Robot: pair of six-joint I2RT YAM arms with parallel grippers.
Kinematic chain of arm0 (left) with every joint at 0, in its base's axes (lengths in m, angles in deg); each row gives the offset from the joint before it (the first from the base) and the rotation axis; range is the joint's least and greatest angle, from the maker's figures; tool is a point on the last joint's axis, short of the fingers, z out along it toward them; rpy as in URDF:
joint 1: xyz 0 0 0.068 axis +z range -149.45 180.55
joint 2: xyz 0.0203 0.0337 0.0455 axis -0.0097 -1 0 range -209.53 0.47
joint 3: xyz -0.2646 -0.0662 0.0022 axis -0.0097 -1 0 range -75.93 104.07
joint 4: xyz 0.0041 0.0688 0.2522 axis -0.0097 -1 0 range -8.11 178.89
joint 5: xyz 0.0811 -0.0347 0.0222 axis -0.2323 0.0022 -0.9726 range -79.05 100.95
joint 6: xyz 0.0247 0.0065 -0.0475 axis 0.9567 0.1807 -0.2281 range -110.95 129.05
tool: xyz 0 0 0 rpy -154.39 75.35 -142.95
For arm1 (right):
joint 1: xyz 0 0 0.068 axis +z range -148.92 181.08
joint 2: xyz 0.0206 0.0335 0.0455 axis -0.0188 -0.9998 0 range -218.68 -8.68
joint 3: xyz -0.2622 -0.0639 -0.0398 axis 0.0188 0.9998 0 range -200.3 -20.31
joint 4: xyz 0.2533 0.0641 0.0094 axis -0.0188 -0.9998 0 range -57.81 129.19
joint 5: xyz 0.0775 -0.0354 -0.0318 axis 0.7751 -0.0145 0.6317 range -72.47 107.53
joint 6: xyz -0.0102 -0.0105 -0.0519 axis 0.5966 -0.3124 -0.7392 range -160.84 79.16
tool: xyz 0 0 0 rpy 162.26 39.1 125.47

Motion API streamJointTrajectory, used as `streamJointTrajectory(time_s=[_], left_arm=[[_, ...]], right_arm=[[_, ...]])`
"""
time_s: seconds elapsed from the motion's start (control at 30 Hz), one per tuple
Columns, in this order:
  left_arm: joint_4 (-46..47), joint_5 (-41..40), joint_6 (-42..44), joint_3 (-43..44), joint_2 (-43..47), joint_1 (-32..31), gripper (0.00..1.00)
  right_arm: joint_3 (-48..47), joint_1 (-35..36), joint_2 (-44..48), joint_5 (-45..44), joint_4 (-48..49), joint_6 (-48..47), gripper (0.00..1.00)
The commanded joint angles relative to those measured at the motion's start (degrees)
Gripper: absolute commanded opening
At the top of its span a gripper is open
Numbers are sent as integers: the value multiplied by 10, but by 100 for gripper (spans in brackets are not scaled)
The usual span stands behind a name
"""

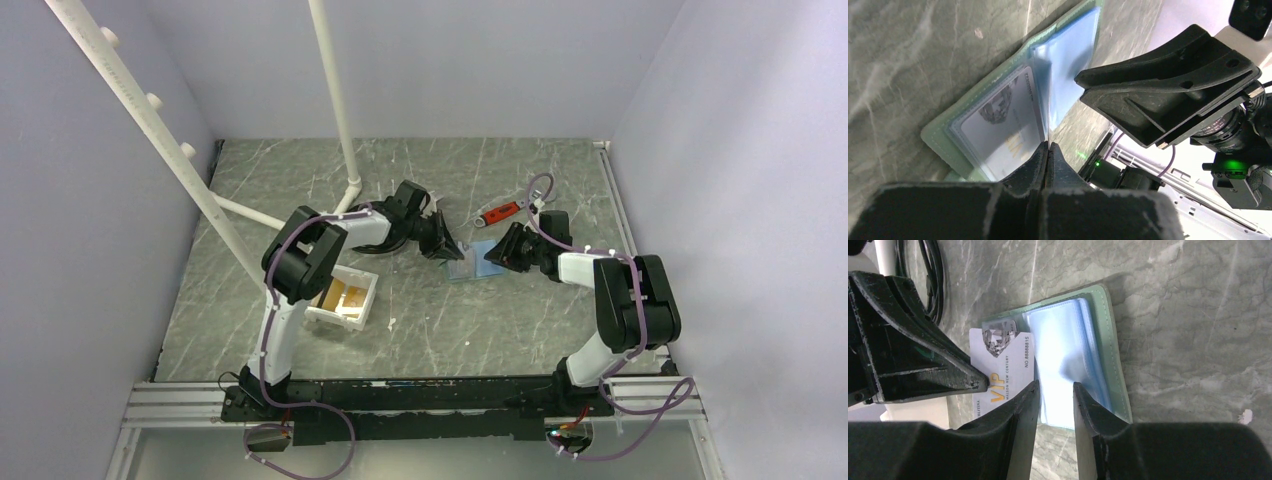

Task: Put the credit cards into the card holder
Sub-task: Insert the credit card into the card holder.

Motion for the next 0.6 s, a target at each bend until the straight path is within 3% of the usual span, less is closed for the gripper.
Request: streamJointTrajectory(time_s=[0.0,0.2,0.57], left_arm=[[81,29,-25,-10,-17,5,0],[106,35,-30,-13,-25,5,0],[238,4,-100,-71,-32,3,0]], right_arm=[[3,-2,-13,7,14,-1,34],[3,-2,-15,12,17,0,34],[4,-2,-13,12,13,2,34]])
